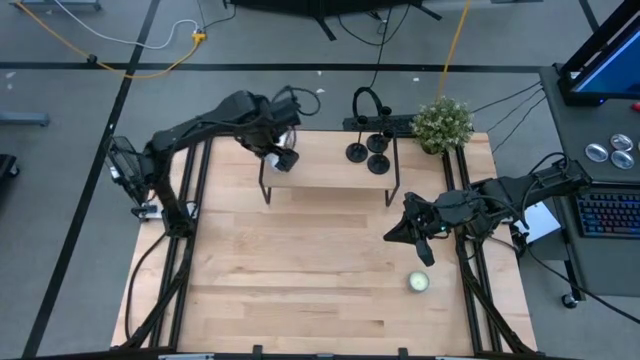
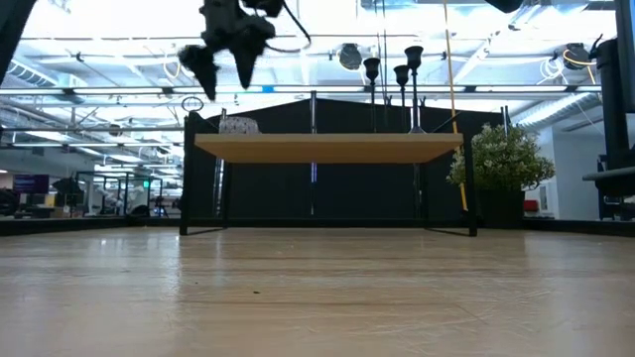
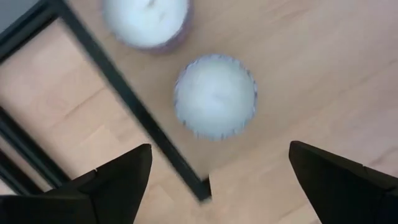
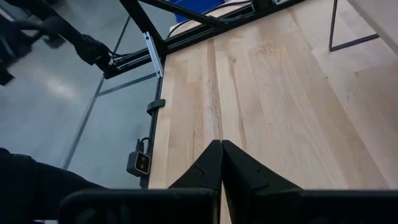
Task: Pick & Place candle stick holders
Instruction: Put the blue patterned scented candle on the shelf
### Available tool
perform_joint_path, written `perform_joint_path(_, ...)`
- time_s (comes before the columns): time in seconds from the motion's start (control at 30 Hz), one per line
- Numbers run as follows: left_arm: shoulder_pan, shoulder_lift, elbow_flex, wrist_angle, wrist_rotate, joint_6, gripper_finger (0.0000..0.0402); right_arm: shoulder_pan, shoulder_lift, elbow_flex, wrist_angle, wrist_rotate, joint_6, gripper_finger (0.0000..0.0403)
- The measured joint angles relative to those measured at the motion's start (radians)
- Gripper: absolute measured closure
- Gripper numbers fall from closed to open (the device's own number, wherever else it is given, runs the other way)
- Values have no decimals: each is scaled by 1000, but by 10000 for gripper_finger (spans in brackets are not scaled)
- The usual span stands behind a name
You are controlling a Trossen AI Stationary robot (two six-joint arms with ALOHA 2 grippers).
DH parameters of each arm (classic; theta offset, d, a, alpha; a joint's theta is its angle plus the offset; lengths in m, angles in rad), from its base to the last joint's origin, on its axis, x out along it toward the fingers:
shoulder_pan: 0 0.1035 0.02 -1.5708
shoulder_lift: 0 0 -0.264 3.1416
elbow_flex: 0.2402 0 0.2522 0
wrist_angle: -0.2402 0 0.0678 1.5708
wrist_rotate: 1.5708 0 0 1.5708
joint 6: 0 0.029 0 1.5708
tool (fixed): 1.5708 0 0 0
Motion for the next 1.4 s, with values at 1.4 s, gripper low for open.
perform_joint_path(1.4,-923,-646,-766,603,-738,-576,21,321,0,-145,-542,-162,820,376)
